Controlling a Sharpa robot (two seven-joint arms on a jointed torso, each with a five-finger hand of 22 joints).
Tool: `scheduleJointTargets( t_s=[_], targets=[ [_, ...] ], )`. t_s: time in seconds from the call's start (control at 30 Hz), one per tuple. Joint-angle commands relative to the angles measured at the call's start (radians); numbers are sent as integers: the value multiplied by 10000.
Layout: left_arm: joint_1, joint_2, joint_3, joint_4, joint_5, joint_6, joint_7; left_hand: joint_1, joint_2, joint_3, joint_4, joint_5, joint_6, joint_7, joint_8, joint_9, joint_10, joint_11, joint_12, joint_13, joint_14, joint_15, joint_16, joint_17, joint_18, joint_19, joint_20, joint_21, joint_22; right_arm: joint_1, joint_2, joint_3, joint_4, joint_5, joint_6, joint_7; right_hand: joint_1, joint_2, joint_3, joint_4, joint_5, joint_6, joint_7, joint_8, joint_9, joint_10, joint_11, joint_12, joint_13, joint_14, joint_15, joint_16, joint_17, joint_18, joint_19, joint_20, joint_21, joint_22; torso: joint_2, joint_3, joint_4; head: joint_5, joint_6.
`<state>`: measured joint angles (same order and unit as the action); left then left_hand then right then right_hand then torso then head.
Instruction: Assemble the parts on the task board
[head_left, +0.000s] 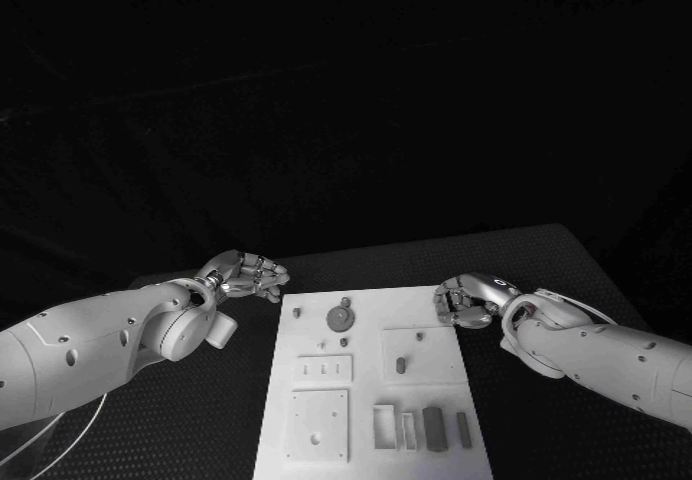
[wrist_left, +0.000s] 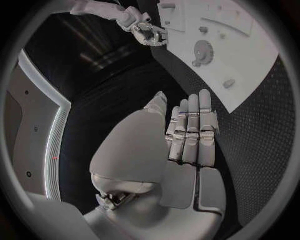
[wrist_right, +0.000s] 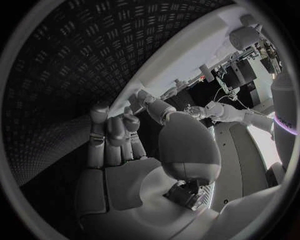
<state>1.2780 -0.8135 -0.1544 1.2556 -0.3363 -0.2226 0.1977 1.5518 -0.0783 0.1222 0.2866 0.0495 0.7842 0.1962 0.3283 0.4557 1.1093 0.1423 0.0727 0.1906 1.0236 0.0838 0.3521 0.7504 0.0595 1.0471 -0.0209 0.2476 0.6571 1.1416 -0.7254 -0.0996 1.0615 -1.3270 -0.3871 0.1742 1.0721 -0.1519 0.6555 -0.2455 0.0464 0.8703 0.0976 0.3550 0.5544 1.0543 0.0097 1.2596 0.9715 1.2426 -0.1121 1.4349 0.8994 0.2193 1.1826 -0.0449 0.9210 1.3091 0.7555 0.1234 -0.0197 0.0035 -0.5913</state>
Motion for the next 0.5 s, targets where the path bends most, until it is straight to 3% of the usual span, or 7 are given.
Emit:
scheduleJointTargets(
  t_s=[0.03,0.27,0.5],
  targets=[
    [3,1,5,24,22,143,98,-57,-1,25,30,19,-39,61,-37,17,10,56,-32,11,65,-19,-62,13,112,-60,28,-42,16,-5,4,4,-6,-119,-4,-10,6,98,3,-72,23,1497,-64,79,53,-159,-275,-13,-21,-2,-92,29,-17,425,-10,-46,68,133,-5,6,-7,2,-30],
    [3,-8,5,25,22,140,89,-56,-1,24,30,19,-40,61,-38,17,8,57,-33,11,66,-19,-65,17,112,-60,28,-43,18,-6,-4,4,3,-119,31,10,-1,95,-2,-80,23,1511,-72,86,67,-155,-284,-16,-24,-2,-102,28,-18,425,-11,-46,70,134,0,6,-4,2,-47],
    [3,-6,5,25,22,145,86,-54,-1,23,30,19,-42,61,-39,17,6,58,-34,12,67,-19,-68,20,112,-60,28,-44,19,-6,2,4,11,-114,133,80,-24,238,10,-86,24,1624,-124,141,146,-120,-332,-25,-37,2,-142,25,-22,425,-15,-47,75,135,-1,4,-2,6,-65]
  ],
)
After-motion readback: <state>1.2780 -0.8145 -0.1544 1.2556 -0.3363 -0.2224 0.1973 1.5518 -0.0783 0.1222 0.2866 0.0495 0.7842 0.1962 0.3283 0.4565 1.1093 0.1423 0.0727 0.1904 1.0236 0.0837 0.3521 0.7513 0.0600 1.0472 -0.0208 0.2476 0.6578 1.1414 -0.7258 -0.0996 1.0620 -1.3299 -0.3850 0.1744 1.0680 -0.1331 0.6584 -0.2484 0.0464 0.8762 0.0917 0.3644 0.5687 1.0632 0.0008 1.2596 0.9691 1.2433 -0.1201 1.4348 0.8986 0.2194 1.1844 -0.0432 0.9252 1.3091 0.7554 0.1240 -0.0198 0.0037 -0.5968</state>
